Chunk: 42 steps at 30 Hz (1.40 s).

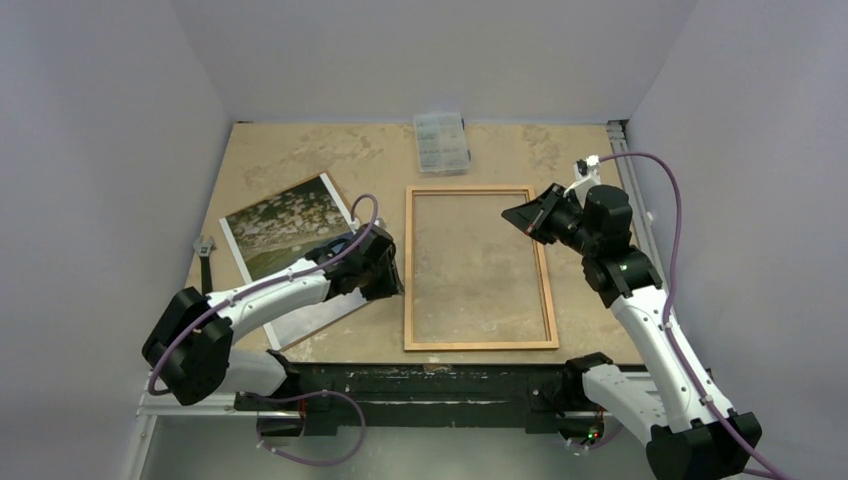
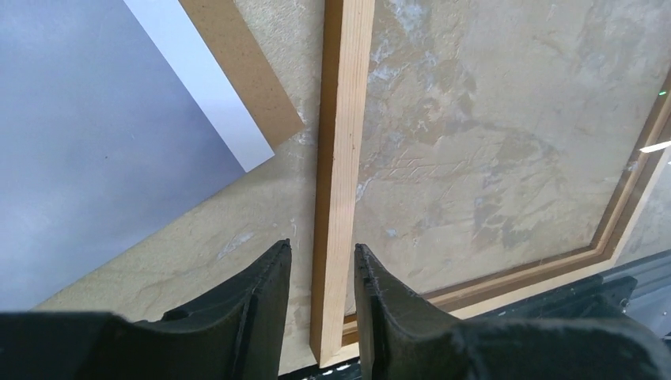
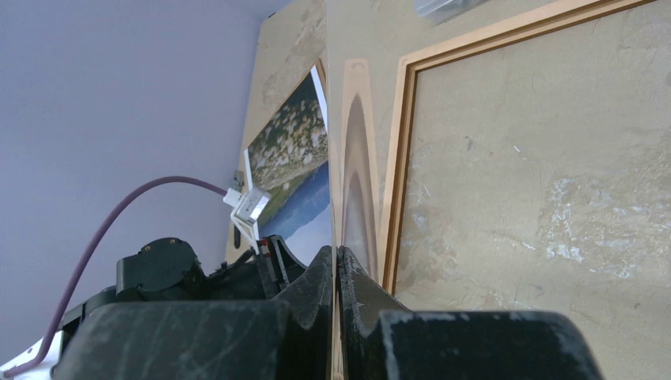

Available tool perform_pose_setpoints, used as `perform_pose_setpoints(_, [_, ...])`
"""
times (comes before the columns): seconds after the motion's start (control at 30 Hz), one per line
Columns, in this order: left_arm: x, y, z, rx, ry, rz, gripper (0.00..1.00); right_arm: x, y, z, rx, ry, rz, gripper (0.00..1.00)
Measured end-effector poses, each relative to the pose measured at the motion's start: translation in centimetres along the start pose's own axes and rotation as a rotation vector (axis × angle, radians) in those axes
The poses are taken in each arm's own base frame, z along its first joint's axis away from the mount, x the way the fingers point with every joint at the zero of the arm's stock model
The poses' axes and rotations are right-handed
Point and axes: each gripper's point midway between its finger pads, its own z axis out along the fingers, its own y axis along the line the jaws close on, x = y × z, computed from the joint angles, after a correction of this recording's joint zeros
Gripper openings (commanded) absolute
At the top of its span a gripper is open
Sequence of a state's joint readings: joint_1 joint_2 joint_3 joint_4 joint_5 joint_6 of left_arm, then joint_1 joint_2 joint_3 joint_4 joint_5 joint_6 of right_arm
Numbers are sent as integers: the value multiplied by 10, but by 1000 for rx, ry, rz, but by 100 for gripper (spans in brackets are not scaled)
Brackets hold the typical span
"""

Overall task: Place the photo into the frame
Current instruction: Place the photo frame item in the photo frame.

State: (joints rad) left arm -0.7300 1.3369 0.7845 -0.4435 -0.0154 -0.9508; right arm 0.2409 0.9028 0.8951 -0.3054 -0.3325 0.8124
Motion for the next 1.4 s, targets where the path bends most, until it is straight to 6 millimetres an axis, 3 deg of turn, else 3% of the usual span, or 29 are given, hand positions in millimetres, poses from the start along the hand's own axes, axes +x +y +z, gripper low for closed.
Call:
perform_pose_setpoints(0.43, [16, 11, 27, -83, 77, 16, 24, -1, 1, 0, -3, -2, 0, 0])
perform_pose_setpoints(1.07, [12, 4, 30, -82, 78, 19, 23, 2, -9, 21, 6, 19, 32, 0])
perform_pose_setpoints(1.4, [13, 3, 31, -80, 80, 23, 23, 12, -26, 36, 40, 50, 74, 0])
